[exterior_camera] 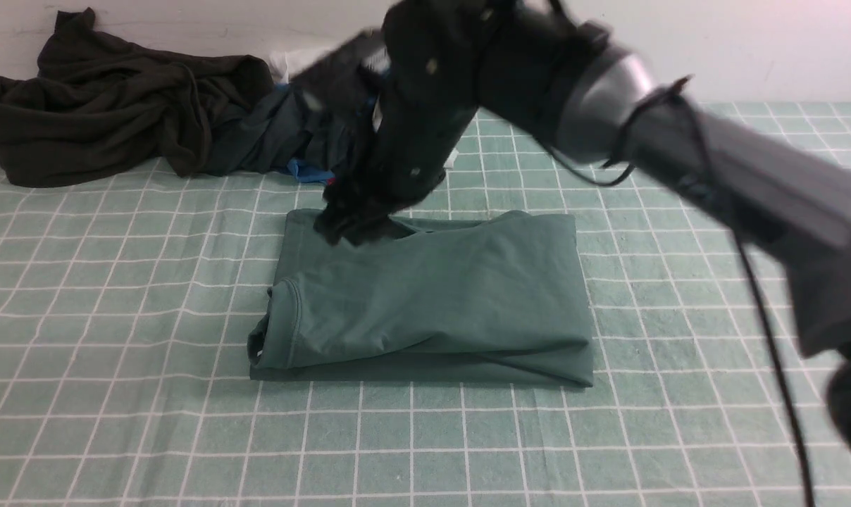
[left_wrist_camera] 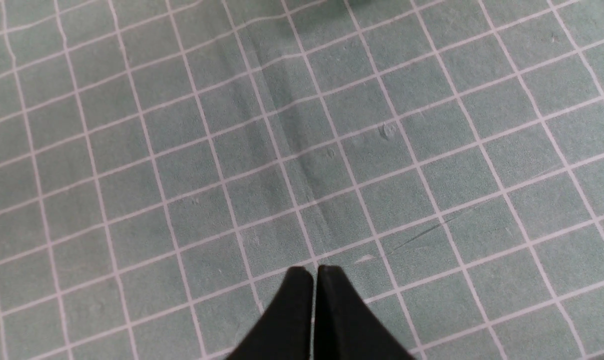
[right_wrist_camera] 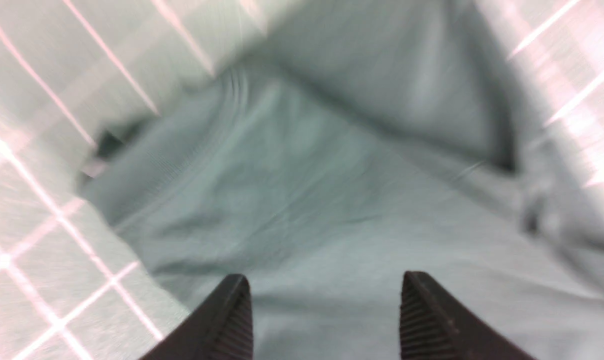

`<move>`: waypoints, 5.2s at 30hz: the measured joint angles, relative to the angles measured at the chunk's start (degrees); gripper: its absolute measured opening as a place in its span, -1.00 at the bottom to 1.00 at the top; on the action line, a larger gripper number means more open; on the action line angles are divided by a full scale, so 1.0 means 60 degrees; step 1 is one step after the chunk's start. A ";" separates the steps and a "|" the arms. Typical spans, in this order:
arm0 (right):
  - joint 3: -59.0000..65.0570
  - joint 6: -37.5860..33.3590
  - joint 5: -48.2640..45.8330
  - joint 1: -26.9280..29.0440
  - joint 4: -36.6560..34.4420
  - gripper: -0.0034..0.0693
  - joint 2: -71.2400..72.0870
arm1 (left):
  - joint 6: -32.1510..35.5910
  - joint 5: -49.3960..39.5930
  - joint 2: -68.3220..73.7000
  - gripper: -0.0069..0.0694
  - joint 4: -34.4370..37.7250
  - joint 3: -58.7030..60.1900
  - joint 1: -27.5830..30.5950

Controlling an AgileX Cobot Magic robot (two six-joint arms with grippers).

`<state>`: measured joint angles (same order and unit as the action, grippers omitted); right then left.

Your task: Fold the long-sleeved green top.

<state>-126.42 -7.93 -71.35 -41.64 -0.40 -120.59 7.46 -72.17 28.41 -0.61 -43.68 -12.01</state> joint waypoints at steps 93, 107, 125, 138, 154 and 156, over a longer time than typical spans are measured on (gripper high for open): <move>2.1300 0.1806 0.8504 0.7723 0.0066 -0.94 2.0199 | 0.0000 -0.0011 -0.0033 -0.83 0.0101 0.0000 0.0000; 2.1300 0.1806 0.8504 0.7723 0.0066 -0.94 2.0199 | 0.0000 0.1552 -0.0062 -0.83 -0.0058 0.0008 -0.0578; 2.1300 0.1797 0.8504 0.7723 0.0066 -0.94 2.0199 | -0.0010 1.1421 -0.3840 -0.83 0.0249 0.6539 0.2065; 2.1300 0.1797 0.8493 0.7723 0.0066 -0.94 2.0199 | -0.0466 0.8806 -0.4839 -0.83 0.0287 0.7501 0.2284; 2.1300 0.1797 0.8493 0.7723 0.0066 -0.94 2.0199 | -0.0474 0.8790 -0.4839 -0.83 0.0318 0.7498 0.2284; 2.1300 0.1797 0.8493 0.7723 0.0066 -0.94 2.0199 | -0.0474 0.8790 -0.4839 -0.83 0.0318 0.7498 0.2284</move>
<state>1.38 2.85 -20.40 4.70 0.00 0.60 4.61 -19.43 -0.63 1.30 1.31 1.70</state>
